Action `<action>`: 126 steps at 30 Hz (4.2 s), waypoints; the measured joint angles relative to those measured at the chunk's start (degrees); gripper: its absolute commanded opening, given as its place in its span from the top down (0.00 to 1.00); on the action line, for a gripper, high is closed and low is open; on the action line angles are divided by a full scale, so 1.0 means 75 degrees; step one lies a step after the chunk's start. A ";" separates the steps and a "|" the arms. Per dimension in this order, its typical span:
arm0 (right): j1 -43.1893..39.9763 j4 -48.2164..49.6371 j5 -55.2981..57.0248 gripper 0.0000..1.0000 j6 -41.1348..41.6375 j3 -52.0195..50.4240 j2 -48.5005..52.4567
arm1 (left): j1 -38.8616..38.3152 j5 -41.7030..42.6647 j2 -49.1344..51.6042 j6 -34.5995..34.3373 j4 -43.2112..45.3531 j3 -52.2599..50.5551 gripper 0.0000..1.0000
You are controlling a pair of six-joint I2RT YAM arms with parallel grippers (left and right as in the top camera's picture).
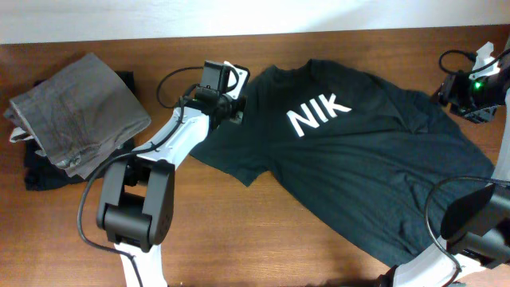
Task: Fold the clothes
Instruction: 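Reach the right gripper to the shirt's right shoulder and grasp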
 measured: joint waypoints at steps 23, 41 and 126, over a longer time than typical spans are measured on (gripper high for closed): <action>0.0003 0.0277 0.0323 0.50 -0.0149 -0.0606 0.0000 | -0.0114 -0.1081 0.1116 0.0000 -0.0519 0.0478 1.00; 0.0449 0.1323 0.0347 0.49 -0.0152 -0.1638 0.0000 | 0.0044 -0.2171 0.0595 -0.0644 -0.2853 0.0417 1.00; 0.2259 0.4473 0.0082 0.58 -0.1416 -0.2702 0.0868 | 0.0090 -0.0935 0.0662 -0.0930 -0.2830 0.0548 1.00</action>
